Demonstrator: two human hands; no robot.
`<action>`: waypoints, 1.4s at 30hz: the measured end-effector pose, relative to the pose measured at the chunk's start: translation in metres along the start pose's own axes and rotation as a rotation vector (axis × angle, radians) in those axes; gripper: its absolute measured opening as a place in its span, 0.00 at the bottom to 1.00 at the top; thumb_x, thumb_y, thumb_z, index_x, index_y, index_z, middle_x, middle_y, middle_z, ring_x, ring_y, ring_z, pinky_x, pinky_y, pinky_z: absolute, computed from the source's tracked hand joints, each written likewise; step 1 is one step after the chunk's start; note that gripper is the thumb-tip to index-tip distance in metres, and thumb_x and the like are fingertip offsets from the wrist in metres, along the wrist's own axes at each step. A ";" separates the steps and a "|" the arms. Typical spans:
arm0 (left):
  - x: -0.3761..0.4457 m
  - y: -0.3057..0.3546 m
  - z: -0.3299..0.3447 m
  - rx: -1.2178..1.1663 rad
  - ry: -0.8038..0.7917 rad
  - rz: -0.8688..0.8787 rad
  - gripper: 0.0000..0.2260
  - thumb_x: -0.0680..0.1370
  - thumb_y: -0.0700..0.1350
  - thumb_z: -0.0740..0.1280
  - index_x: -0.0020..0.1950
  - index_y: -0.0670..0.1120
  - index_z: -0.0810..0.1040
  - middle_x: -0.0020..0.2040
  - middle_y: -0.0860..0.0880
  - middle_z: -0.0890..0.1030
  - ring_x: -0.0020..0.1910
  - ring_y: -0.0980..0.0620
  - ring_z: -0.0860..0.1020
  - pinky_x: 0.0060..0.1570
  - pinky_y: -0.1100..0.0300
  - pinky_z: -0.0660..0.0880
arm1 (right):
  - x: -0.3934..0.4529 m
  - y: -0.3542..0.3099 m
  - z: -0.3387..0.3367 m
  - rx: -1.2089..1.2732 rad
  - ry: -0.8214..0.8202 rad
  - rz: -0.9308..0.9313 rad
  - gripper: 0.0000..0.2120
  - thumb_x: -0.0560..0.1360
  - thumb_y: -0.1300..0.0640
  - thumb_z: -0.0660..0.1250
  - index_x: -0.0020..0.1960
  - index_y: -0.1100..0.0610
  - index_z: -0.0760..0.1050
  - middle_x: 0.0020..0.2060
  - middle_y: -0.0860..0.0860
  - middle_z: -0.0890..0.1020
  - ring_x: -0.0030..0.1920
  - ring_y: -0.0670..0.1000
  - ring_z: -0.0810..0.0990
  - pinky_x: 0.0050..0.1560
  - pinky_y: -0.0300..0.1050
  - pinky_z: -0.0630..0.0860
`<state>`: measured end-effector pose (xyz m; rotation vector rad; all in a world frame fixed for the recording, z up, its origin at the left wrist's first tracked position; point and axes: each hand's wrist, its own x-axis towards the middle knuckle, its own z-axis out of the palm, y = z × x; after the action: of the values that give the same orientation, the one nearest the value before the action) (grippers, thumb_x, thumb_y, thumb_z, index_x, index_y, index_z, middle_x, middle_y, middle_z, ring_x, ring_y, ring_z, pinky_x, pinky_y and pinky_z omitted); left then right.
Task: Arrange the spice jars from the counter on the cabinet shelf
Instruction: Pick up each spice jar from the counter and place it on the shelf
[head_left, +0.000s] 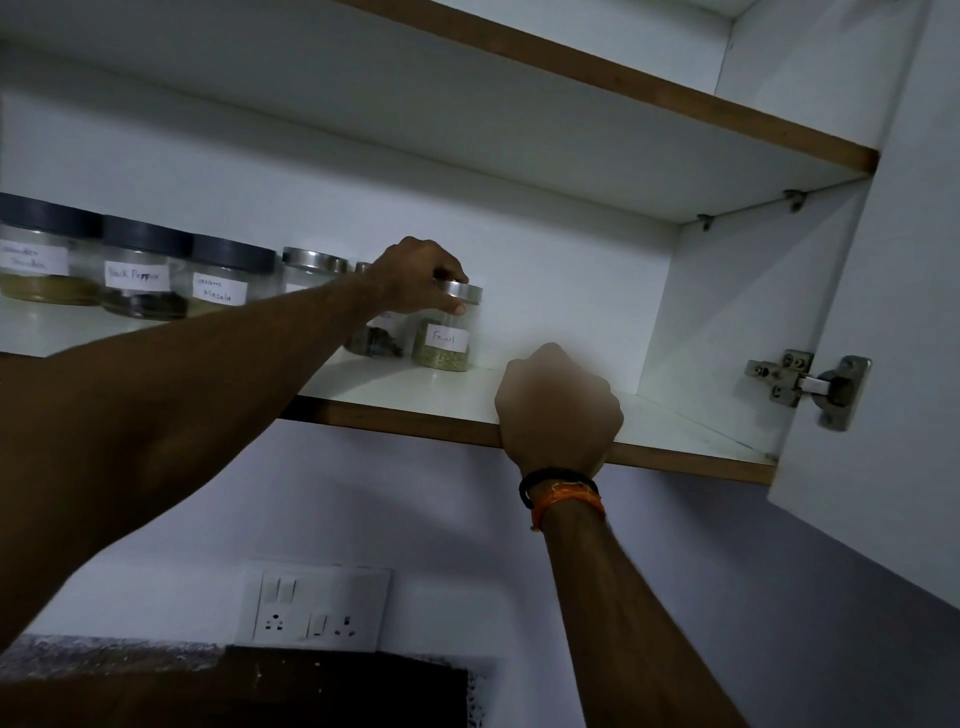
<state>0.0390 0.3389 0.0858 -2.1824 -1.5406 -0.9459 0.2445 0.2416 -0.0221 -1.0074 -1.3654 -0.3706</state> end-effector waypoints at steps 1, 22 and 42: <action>0.000 -0.001 0.001 0.000 -0.001 0.003 0.21 0.75 0.53 0.75 0.63 0.43 0.82 0.60 0.44 0.84 0.55 0.45 0.80 0.48 0.58 0.71 | 0.000 0.000 0.000 0.001 0.003 -0.002 0.13 0.72 0.51 0.61 0.37 0.58 0.79 0.24 0.47 0.71 0.25 0.48 0.69 0.34 0.38 0.64; -0.067 0.053 -0.016 -0.050 -0.095 0.092 0.26 0.76 0.54 0.73 0.72 0.53 0.74 0.70 0.47 0.74 0.68 0.49 0.72 0.64 0.55 0.68 | 0.005 0.002 -0.005 -0.201 -0.237 -0.015 0.14 0.75 0.50 0.59 0.37 0.56 0.77 0.31 0.51 0.78 0.33 0.53 0.75 0.33 0.42 0.67; -0.273 0.179 0.075 -0.441 0.137 0.165 0.19 0.76 0.38 0.69 0.66 0.36 0.77 0.62 0.40 0.80 0.64 0.43 0.77 0.67 0.49 0.71 | -0.128 0.043 -0.111 -0.169 -0.489 -0.134 0.21 0.73 0.61 0.62 0.66 0.59 0.73 0.61 0.56 0.76 0.60 0.57 0.74 0.60 0.52 0.71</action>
<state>0.1730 0.1198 -0.1301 -2.4212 -1.1496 -1.4541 0.3172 0.1388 -0.1434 -1.1986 -1.8718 -0.3564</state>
